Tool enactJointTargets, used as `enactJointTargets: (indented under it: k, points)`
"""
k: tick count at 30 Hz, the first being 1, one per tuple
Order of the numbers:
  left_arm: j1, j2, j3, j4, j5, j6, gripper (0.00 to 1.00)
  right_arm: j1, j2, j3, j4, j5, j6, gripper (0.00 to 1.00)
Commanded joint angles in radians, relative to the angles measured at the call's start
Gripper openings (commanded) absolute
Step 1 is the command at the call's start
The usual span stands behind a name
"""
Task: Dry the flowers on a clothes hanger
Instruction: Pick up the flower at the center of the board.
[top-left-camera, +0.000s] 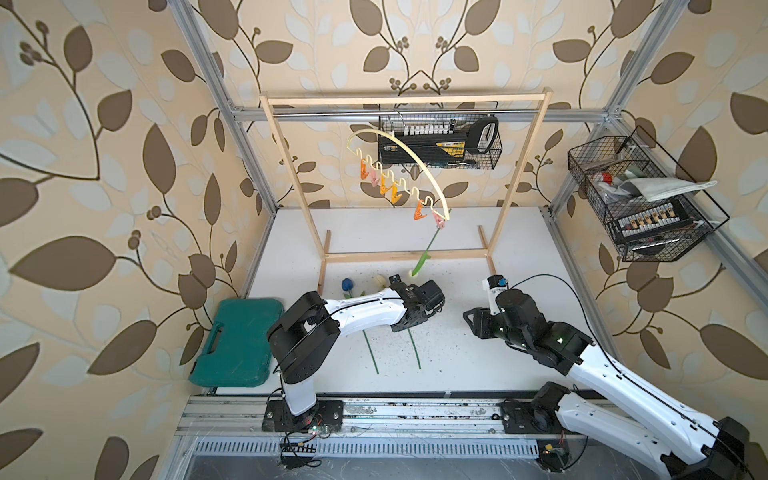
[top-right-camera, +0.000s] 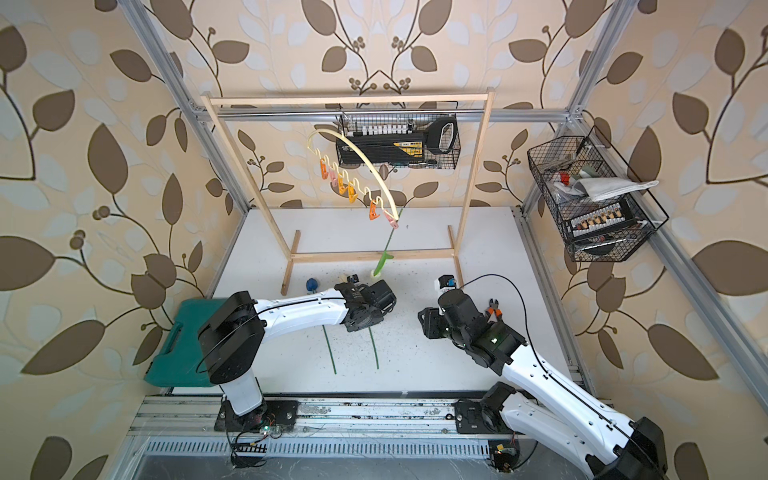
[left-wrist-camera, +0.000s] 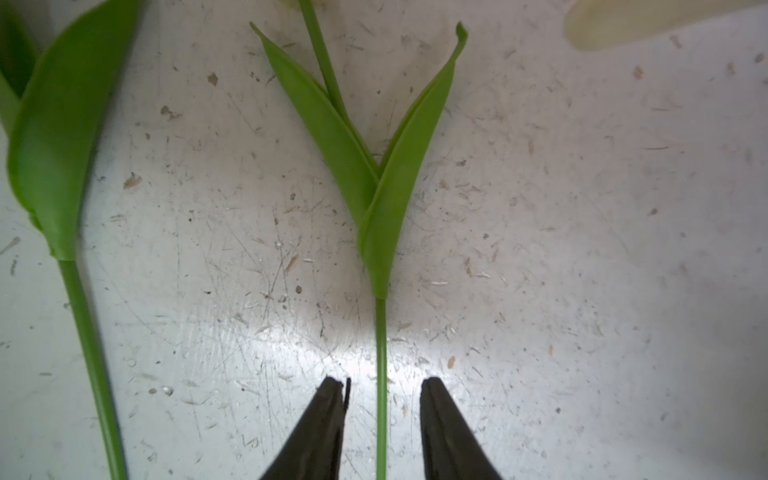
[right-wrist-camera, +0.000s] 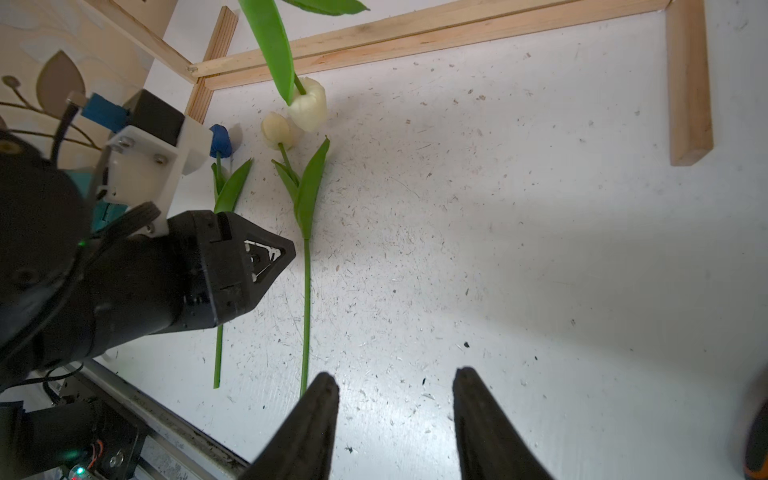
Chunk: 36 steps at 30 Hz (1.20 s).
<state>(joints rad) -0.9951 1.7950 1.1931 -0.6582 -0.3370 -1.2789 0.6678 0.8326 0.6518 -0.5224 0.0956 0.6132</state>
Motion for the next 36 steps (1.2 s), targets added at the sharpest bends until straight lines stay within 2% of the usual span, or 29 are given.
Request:
enactJointTargets:
  k: [1,11,31,36]
  points:
    - [-0.004,0.021,0.020,-0.010,-0.003,-0.036,0.33,-0.008,-0.014,-0.019,-0.022,-0.025,0.008,0.47]
    - [-0.004,0.105,0.080,-0.003,0.010,-0.013,0.31,-0.007,-0.051,-0.027,-0.030,-0.053,0.010,0.47]
    - [0.000,0.134,0.043,-0.002,0.010,-0.039,0.29,-0.009,-0.067,-0.029,-0.037,-0.052,0.016,0.47]
    - [0.003,0.148,0.039,0.007,0.029,-0.037,0.23,-0.009,-0.076,-0.021,-0.046,-0.048,0.017,0.47]
